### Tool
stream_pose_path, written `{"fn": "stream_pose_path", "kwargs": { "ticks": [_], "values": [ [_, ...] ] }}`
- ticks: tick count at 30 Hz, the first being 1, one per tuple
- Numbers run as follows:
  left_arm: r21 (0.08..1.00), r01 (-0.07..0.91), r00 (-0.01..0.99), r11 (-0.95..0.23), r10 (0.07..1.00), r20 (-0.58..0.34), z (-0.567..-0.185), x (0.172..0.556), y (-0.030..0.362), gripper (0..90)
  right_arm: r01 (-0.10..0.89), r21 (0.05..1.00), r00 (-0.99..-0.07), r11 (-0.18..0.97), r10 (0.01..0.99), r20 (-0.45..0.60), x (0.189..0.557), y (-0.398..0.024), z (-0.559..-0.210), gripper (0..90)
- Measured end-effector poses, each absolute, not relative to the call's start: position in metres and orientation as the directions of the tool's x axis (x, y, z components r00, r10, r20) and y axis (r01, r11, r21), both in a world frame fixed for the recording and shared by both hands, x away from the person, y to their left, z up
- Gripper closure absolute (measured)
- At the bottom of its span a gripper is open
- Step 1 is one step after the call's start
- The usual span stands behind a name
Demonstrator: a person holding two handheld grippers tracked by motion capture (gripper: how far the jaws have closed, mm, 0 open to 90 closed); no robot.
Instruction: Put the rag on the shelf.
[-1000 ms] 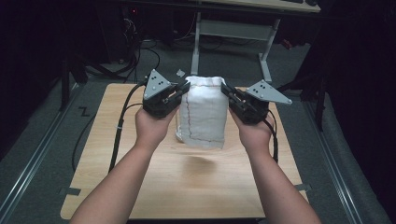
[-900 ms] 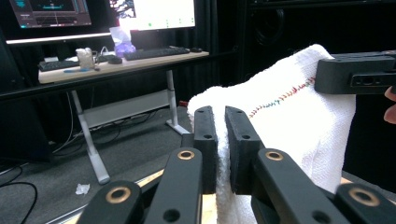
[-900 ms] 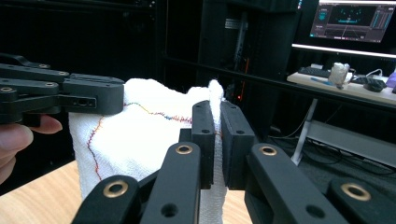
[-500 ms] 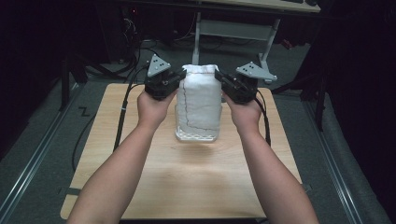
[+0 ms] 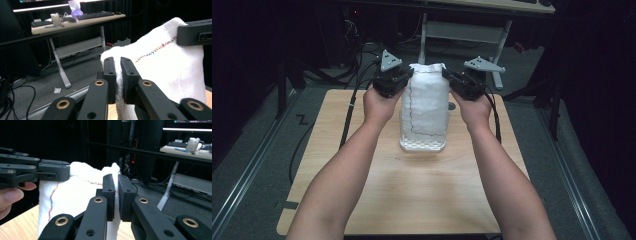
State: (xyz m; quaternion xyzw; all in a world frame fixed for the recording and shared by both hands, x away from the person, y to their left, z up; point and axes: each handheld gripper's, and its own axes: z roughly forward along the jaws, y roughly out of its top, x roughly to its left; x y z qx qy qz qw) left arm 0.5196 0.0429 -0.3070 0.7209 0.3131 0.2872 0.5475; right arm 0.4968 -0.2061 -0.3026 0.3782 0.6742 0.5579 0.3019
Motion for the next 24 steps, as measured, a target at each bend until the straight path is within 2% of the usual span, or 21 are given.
{"fn": "stream_pose_path", "kwargs": {
  "ticks": [5,9,19,21,23,24],
  "values": [
    [0.964,0.170,0.626,-0.205,0.778,0.055,-0.314,0.534,0.038,83.6,0.213,0.974,-0.518,0.082,0.854,0.042,0.511,-0.210,-0.310,85.6],
    [0.947,0.228,0.611,-0.225,0.791,0.041,-0.328,0.547,0.037,83.5,0.257,0.961,-0.515,0.100,0.856,0.049,0.526,-0.207,-0.325,85.5],
    [0.919,0.300,0.598,-0.257,0.801,0.029,-0.347,0.560,0.038,83.4,0.325,0.933,-0.515,0.157,0.857,0.035,0.545,-0.200,-0.346,85.2],
    [0.891,0.363,0.611,-0.272,0.792,-0.007,-0.359,0.566,0.040,83.2,0.336,0.922,-0.515,0.191,0.857,0.010,0.548,-0.196,-0.352,84.9],
    [0.887,0.376,0.610,-0.269,0.792,-0.019,-0.363,0.567,0.042,82.9,0.343,0.919,-0.513,0.197,0.858,0.007,0.549,-0.195,-0.354,84.6],
    [0.883,0.393,0.610,-0.257,0.791,-0.041,-0.366,0.568,0.043,78.6,0.354,0.913,-0.512,0.203,0.859,0.007,0.550,-0.193,-0.358,82.2]
  ]
}}
